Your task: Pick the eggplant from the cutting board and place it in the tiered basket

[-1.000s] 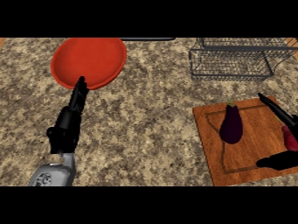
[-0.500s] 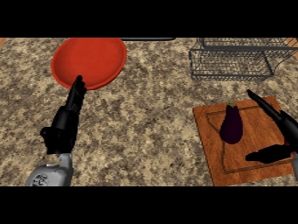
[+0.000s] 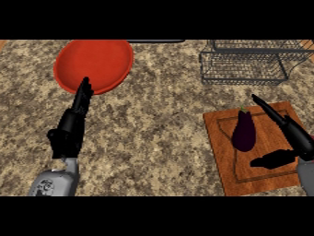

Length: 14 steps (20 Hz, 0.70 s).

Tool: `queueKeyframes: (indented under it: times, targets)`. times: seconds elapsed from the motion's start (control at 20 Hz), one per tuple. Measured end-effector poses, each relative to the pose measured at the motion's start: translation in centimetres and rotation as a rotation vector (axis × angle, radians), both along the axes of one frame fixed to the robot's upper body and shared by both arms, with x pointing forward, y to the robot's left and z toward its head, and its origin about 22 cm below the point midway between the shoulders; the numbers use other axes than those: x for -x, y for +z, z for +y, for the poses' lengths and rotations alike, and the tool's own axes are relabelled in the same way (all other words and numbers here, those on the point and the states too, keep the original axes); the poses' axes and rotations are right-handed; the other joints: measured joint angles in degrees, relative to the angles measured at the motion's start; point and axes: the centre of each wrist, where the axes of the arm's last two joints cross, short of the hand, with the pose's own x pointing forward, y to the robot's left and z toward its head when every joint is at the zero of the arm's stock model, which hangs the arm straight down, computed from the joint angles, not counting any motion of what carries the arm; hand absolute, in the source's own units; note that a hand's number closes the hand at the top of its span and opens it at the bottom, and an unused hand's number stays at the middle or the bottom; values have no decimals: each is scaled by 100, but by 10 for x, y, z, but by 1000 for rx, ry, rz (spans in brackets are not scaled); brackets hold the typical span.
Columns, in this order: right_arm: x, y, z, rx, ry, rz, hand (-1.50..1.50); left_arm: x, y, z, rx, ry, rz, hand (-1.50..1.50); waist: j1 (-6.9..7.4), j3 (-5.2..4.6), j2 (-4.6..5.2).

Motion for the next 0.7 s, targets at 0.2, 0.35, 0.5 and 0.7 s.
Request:
queueKeyframes:
  times: [0.2,0.35,0.5,0.7]
  targets:
    - [1,-2,3,-26,-3,1,-150,-2,-5,3,4,2,4,0,-3,0,0]
    - [-2,-8,11,-56,-21,-2,150,0,-3,3,3,1,6,0,1,-2,-1]
    - [-6,-12,24,-65,-56,-41,150,2,-2,5,3,2,1,0,5,-3,-3]
    - [-10,-8,32,-26,-112,-141,150,6,0,5,1,2,0,0,8,-4,-8]
